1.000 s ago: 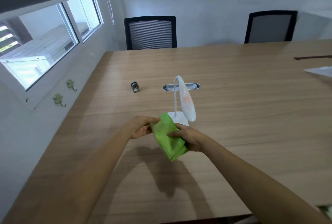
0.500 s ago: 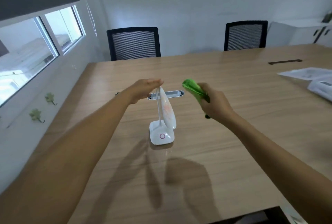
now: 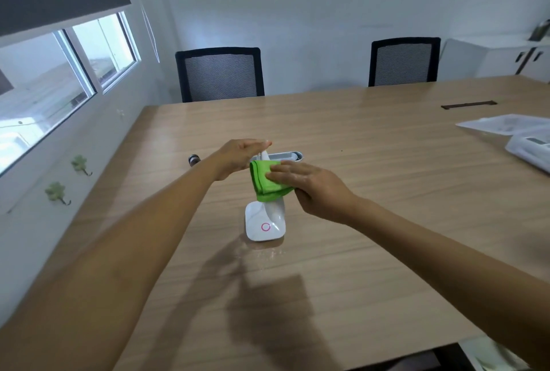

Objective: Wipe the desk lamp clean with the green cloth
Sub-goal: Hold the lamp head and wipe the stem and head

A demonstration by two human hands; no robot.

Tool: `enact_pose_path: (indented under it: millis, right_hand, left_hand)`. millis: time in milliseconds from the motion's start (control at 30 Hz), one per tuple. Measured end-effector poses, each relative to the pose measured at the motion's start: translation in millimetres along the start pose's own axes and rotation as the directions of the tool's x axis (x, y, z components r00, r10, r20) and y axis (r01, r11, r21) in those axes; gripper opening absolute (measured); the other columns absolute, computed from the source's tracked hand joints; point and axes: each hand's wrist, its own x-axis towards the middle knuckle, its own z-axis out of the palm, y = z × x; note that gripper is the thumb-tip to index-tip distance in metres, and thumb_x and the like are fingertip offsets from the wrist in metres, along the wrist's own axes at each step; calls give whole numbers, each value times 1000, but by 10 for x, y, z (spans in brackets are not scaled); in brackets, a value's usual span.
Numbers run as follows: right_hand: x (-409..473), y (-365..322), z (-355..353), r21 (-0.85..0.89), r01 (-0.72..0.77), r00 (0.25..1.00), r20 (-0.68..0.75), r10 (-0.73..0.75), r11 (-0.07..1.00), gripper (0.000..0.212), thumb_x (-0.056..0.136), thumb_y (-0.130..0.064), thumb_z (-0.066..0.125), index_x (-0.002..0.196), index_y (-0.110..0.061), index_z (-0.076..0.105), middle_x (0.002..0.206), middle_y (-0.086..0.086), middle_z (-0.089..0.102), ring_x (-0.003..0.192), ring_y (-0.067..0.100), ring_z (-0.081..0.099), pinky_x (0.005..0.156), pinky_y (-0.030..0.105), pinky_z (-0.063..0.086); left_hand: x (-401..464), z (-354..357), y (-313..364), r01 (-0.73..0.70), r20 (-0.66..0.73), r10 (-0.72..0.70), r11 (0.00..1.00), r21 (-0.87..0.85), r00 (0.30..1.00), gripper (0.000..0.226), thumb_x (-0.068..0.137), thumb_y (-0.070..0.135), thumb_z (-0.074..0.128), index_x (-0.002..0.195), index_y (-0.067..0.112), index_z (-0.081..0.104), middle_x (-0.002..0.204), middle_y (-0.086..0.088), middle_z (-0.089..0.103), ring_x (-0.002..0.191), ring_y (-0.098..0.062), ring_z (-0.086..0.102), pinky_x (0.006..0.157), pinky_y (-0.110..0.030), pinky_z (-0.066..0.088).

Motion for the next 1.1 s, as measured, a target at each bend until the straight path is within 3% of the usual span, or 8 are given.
enact_pose_path:
  millis: [133,267,433,533,700,933,1000,1100]
  right_hand:
    - [-336,-69,-14,-110,174,983,82,-165,979,50,81,-1,38,120,-17,63,127,1,64,120,21,58,97,36,50]
    - [-522,-179,-102,-154,304,951,111,-289,940,48,95,-11,23,118,-17,65,125,0,66,119,20,59,101,35,45]
    - [-101,-144,-193,-199,110,991,-56,-124,974,49,79,-1,38,117,-15,66,124,5,67,115,24,62,98,34,48]
    - [96,-119,-104,-205,8,1000,12,-5,979,55,74,-4,33,116,-15,66,122,7,68,113,28,63,90,42,55]
    - [-225,-303,38,-222,100,993,79,-85,970,51,73,-7,36,112,-16,68,118,5,70,109,25,66,90,39,54]
    - [-828,-468,129,-280,331,944,87,-320,901,44,93,-10,31,118,-20,65,125,-2,66,118,18,60,100,34,45]
    - [-695,-495,33,-286,314,945,6,-326,905,45,95,-11,28,117,-20,66,123,-2,68,116,18,62,96,34,50]
    - [-249,-428,-83,-357,147,982,-61,-180,922,45,85,-7,34,113,-18,68,119,3,70,109,22,66,88,34,54]
  left_hand:
    - [6,-10,-8,15,0,-15,998,55,1000,46,82,44,64,122,20,65,133,9,56,126,-13,48,102,-30,44]
    - [-10,-15,-1,7,9,-8,996,85,1000,42,82,41,65,119,21,66,134,10,57,125,-11,48,101,-29,44]
    - [-31,4,24,1,27,-3,997,79,1000,41,85,35,64,121,15,65,128,4,61,116,-13,54,102,-31,44]
    - [-34,11,28,-1,37,-1,999,42,999,40,87,32,62,122,12,64,120,1,63,109,-14,56,101,-32,45]
    - [-32,-11,-5,-17,17,16,997,79,1000,41,86,39,62,121,19,65,135,10,56,124,-8,48,95,-24,43]
    - [-54,-19,9,-3,34,0,996,88,999,42,84,39,65,120,19,66,133,10,58,124,-9,50,94,-23,43]
    - [-55,-30,14,4,49,-8,998,69,999,42,84,37,65,121,18,66,133,10,58,124,-8,49,92,-22,43]
    - [-59,-30,29,4,64,-8,998,62,998,42,85,34,64,123,14,64,133,7,58,120,-7,52,88,-19,45]
